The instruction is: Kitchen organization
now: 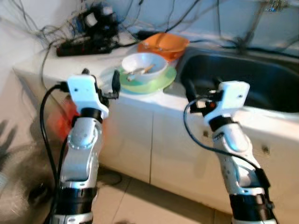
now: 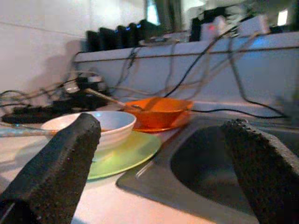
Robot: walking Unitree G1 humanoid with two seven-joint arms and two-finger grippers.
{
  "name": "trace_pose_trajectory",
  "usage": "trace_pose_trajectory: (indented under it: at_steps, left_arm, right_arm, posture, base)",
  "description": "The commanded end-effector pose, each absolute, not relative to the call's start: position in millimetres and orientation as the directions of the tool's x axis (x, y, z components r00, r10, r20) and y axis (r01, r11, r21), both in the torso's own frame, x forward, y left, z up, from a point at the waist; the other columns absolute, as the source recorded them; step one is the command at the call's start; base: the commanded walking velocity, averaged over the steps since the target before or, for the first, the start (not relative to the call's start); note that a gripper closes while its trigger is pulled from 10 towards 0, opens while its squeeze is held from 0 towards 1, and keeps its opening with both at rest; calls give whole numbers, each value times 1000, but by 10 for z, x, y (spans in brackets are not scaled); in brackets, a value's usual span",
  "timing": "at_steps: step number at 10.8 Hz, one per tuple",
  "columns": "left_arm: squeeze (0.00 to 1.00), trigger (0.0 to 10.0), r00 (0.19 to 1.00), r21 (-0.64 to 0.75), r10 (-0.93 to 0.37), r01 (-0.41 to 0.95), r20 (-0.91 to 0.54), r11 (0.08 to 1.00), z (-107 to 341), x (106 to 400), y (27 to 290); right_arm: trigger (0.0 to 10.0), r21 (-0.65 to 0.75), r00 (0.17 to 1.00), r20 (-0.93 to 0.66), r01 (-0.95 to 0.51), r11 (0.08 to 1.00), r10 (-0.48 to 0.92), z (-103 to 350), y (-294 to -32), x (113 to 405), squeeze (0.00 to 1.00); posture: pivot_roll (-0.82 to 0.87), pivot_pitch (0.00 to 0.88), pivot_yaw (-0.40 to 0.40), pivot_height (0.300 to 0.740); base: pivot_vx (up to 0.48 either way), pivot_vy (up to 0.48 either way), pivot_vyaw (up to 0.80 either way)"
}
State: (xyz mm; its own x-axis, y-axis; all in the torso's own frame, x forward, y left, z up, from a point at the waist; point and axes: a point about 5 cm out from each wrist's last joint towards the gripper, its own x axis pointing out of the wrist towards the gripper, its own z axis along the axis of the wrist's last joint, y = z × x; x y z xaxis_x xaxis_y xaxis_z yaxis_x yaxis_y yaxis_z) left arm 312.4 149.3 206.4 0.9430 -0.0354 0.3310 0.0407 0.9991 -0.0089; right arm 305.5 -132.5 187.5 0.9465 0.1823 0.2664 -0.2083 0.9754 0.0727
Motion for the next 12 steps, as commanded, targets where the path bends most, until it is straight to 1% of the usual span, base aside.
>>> trace_pose_trajectory:
  at_steps: [1, 3, 7, 11, 12]
  left_arm:
    - [0, 10000, 946, -2, -31, 34, 323, 999, 2070, 3138, 1527]
    - [0, 10000, 947, -3, -33, 36, 319, 999, 2064, 3147, 1526]
    - [0, 10000, 955, -14, -23, 28, 296, 1000, 2027, 3169, 1525]
    - [0, 10000, 956, 5, -57, 58, 287, 998, 1994, 3161, 1491]
    - [0, 10000, 959, 8, -55, 55, 279, 998, 1983, 3162, 1499]
  right_arm:
    - [10000, 72, 940, 277, -229, 971, 201, 1923, -1262, 3066, 0]
    - [10000, 72, 941, 277, -224, 972, 196, 1922, -1263, 3072, 0]
    - [10000, 72, 942, 275, -217, 973, 190, 1913, -1270, 3071, 0]
    - [10000, 74, 945, 272, -211, 975, 184, 1906, -1275, 3068, 0]
    - [10000, 73, 945, 270, -210, 975, 183, 1905, -1275, 3067, 0]
  posture:
    - [42, 0, 20, 740]
    - [42, 0, 21, 740]
    - [41, 0, 21, 740]
    - [38, 0, 22, 740]
    - [37, 0, 23, 740]
  base:
    - [0, 0, 0]
    - [0, 255, 0]
    - [0, 443, 0]
    - [0, 0, 0]
    - [0, 0, -800]
